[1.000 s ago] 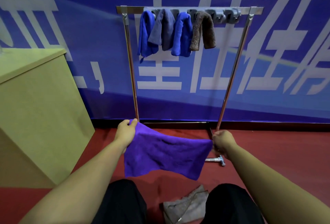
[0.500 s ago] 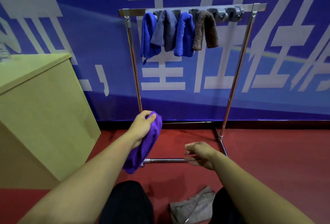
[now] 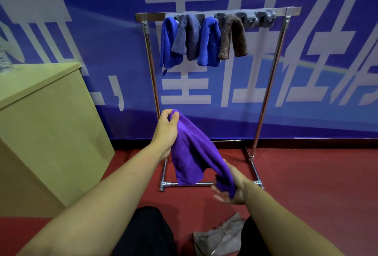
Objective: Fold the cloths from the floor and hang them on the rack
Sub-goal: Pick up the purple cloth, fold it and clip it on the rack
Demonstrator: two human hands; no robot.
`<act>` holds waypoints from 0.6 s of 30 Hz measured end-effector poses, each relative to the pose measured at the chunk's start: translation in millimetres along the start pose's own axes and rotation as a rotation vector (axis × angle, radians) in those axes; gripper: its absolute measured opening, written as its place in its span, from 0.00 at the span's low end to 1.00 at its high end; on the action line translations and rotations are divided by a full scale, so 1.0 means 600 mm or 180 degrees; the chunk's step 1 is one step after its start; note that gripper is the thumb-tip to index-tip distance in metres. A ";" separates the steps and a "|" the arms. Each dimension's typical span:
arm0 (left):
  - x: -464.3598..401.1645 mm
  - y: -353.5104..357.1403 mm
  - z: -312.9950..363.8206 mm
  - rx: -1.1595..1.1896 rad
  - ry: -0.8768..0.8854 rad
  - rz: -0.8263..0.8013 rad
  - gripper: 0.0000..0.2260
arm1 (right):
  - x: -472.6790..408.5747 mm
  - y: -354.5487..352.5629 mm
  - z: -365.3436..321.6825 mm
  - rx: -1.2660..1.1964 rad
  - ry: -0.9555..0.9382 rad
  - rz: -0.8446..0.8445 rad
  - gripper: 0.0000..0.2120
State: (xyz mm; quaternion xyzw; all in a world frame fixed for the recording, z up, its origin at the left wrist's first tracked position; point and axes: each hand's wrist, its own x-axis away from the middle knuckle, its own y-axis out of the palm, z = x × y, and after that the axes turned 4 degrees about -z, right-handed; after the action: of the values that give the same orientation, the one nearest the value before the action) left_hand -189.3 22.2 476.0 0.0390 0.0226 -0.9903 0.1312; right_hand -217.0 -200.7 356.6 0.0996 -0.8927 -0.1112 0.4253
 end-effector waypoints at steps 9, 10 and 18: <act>0.004 -0.020 -0.026 -0.0405 -0.0068 0.0267 0.08 | -0.021 -0.032 -0.023 0.1224 -0.1241 0.1559 0.18; 0.005 -0.021 -0.026 -0.0449 -0.0043 0.0278 0.08 | -0.020 -0.034 -0.024 0.1437 -0.1370 0.1672 0.19; 0.006 -0.030 -0.032 -0.0620 -0.0090 0.0258 0.07 | 0.012 -0.043 -0.036 0.2163 -0.1685 0.2155 0.15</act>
State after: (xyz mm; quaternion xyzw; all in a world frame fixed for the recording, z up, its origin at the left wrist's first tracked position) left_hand -196.0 39.9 457.3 0.0129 0.1152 -0.9778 0.1746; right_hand -202.4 -229.9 368.0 -0.0929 -0.9370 0.3052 0.1420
